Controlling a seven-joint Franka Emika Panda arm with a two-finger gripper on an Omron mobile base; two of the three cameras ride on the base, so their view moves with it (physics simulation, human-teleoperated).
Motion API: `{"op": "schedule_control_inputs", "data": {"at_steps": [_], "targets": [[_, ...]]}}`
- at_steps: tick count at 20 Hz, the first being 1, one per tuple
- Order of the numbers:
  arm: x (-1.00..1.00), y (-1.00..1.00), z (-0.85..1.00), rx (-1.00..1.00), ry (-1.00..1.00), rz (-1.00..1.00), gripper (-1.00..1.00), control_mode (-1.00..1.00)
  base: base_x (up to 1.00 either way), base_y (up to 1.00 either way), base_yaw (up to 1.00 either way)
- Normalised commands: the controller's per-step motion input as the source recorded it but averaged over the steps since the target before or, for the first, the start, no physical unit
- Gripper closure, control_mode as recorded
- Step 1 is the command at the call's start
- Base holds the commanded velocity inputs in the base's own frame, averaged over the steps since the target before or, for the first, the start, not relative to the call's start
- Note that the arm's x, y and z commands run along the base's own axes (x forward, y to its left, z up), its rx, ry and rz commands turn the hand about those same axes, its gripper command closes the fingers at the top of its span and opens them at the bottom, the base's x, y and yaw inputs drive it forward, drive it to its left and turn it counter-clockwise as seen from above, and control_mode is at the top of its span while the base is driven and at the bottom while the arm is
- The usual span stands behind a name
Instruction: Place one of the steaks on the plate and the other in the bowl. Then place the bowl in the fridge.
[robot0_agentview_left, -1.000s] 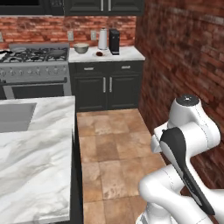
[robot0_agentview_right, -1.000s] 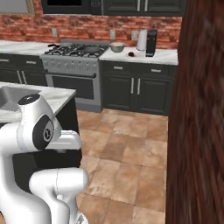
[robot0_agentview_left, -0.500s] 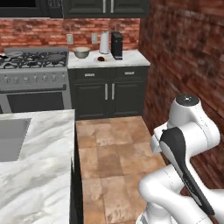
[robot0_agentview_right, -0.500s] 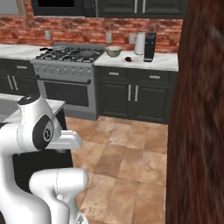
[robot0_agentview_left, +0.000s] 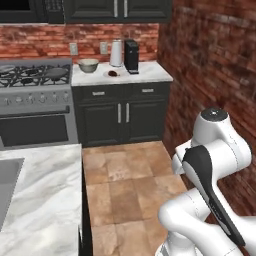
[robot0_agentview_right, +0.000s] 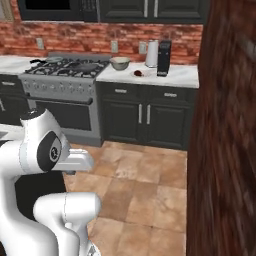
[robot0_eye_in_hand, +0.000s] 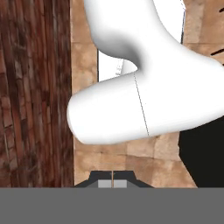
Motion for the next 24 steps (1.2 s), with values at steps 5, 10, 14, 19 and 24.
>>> {"op": "schedule_control_inputs", "data": {"at_steps": [5,10,14,19,24], "targets": [[0.0,0.0,0.0,0.0,0.0,0.0,1.0,1.0,0.71,0.0,-0.1],[0.0,0.0,0.0,0.0,0.0,0.0,1.0,1.0,0.72,0.0,-0.09],[0.0,0.0,0.0,0.0,0.0,0.0,1.0,1.0,0.67,0.0,-0.09],[0.0,0.0,0.0,0.0,0.0,0.0,1.0,1.0,0.66,0.0,-0.06],[0.0,0.0,0.0,0.0,0.0,0.0,1.0,1.0,0.61,0.02,-0.06]]}}
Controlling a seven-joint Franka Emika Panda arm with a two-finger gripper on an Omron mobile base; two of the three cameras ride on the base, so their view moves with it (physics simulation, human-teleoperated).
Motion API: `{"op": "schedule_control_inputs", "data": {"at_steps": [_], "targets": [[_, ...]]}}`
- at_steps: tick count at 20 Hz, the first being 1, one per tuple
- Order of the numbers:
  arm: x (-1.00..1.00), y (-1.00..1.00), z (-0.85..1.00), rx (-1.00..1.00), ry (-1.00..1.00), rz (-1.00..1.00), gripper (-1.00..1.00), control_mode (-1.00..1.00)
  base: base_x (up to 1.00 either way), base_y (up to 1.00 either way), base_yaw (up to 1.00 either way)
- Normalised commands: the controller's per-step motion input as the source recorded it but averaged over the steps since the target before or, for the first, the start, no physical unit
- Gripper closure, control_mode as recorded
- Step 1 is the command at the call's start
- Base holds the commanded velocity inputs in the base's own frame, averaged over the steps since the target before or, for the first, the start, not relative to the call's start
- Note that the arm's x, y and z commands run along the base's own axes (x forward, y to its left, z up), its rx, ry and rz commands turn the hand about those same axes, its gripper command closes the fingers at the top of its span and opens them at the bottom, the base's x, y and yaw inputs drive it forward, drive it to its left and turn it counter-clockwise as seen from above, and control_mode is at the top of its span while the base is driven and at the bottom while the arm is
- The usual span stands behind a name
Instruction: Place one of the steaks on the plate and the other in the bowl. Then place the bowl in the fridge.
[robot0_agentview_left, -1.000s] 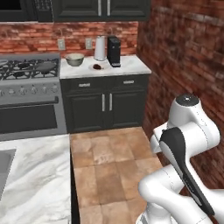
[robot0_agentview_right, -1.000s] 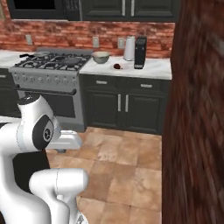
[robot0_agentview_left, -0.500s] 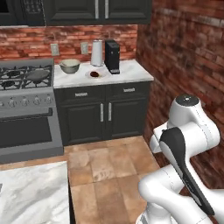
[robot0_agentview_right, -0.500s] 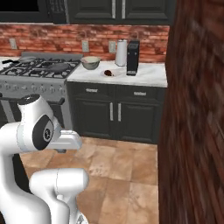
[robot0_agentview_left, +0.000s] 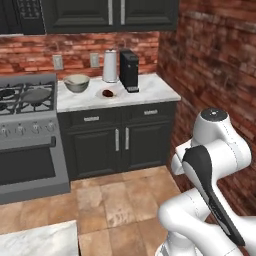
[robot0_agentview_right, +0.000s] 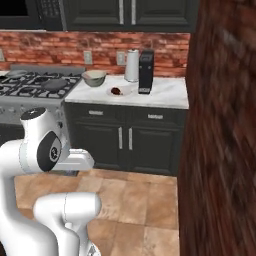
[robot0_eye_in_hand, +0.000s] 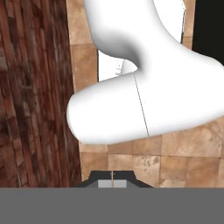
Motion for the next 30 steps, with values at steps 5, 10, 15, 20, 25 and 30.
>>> {"op": "schedule_control_inputs", "data": {"at_steps": [5,10,15,20,25,30], "targets": [[0.0,0.0,0.0,0.0,0.0,0.0,1.0,1.0,0.56,0.08,-0.05],[0.0,0.0,0.0,0.0,0.0,0.0,1.0,1.0,0.57,0.23,-0.05],[0.0,0.0,0.0,0.0,0.0,0.0,1.0,1.0,0.58,0.4,-0.09],[0.0,0.0,0.0,0.0,0.0,0.0,1.0,1.0,0.55,0.39,-0.09],[0.0,0.0,0.0,0.0,0.0,0.0,1.0,1.0,0.52,0.45,-0.1],[0.0,0.0,0.0,0.0,0.0,0.0,1.0,1.0,0.46,0.47,-0.11]]}}
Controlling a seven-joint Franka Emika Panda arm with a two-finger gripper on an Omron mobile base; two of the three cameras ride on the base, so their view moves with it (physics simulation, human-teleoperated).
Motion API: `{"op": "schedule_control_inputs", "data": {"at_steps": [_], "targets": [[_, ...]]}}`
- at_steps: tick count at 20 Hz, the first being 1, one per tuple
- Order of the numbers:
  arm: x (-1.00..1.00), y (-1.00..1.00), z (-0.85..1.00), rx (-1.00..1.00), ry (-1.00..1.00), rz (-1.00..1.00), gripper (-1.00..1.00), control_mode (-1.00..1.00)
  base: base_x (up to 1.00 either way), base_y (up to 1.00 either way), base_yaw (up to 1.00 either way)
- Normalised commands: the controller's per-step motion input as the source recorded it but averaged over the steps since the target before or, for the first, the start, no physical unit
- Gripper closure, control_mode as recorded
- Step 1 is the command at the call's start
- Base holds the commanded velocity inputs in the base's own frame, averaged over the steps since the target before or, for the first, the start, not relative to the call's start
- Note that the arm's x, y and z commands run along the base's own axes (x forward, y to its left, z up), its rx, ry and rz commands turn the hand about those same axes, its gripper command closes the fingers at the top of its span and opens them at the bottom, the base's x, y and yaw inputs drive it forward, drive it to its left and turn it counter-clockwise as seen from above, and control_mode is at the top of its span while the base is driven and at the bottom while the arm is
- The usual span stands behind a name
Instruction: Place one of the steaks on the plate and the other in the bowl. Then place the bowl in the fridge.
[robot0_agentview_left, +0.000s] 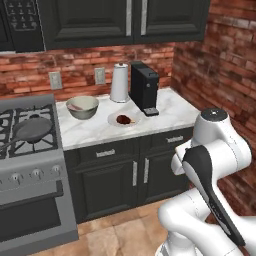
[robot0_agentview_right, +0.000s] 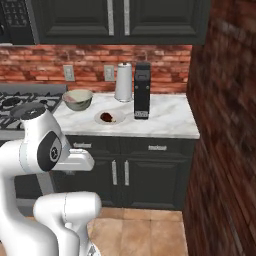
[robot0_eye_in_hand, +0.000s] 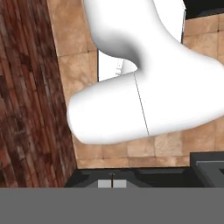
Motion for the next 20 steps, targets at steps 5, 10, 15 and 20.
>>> {"op": "schedule_control_inputs", "data": {"at_steps": [5,10,15,20], "targets": [[0.0,0.0,0.0,0.0,0.0,0.0,1.0,1.0,0.43,0.39,-0.1],[0.0,0.0,0.0,0.0,0.0,0.0,1.0,1.0,0.44,0.37,-0.08],[0.0,0.0,0.0,0.0,0.0,0.0,1.0,1.0,0.82,0.35,0.02],[0.0,0.0,0.0,0.0,0.0,0.0,1.0,1.0,0.78,0.08,0.13]]}}
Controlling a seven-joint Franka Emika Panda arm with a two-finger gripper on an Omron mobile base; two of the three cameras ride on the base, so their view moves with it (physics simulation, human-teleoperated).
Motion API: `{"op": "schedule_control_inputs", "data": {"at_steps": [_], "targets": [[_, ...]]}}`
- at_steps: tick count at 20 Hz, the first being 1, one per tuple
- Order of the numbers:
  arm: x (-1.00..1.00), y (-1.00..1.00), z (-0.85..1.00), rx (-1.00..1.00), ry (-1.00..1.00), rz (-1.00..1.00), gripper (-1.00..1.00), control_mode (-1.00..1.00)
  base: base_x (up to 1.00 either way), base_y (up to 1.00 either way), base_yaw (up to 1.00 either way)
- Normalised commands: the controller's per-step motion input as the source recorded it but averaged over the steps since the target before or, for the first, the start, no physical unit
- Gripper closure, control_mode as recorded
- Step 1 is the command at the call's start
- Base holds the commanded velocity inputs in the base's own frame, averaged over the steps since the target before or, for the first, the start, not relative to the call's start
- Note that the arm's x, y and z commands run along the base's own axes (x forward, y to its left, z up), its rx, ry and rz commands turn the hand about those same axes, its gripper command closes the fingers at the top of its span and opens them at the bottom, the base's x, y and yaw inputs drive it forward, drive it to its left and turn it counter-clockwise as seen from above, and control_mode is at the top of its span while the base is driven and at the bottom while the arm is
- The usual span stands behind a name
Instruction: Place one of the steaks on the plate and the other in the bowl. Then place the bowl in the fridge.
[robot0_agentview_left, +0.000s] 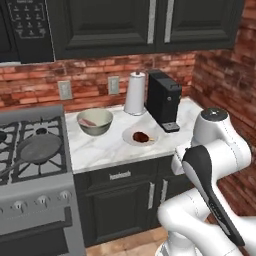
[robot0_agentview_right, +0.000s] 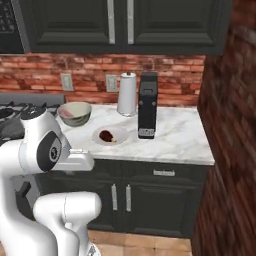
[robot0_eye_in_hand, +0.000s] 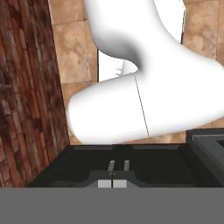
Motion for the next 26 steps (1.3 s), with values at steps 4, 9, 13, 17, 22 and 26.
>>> {"op": "schedule_control_inputs", "data": {"at_steps": [4,9,13,17,22,26], "targets": [[0.0,0.0,0.0,0.0,0.0,0.0,1.0,1.0,0.52,0.17,0.03],[0.0,0.0,0.0,0.0,0.0,0.0,1.0,1.0,0.35,0.43,-0.03],[0.0,0.0,0.0,0.0,0.0,0.0,1.0,1.0,0.34,0.58,-0.09],[0.0,0.0,0.0,0.0,0.0,0.0,1.0,1.0,0.4,0.48,-0.11],[0.0,0.0,0.0,0.0,0.0,0.0,1.0,1.0,0.36,0.43,-0.11],[0.0,0.0,0.0,0.0,0.0,0.0,1.0,1.0,0.28,0.42,-0.12]]}}
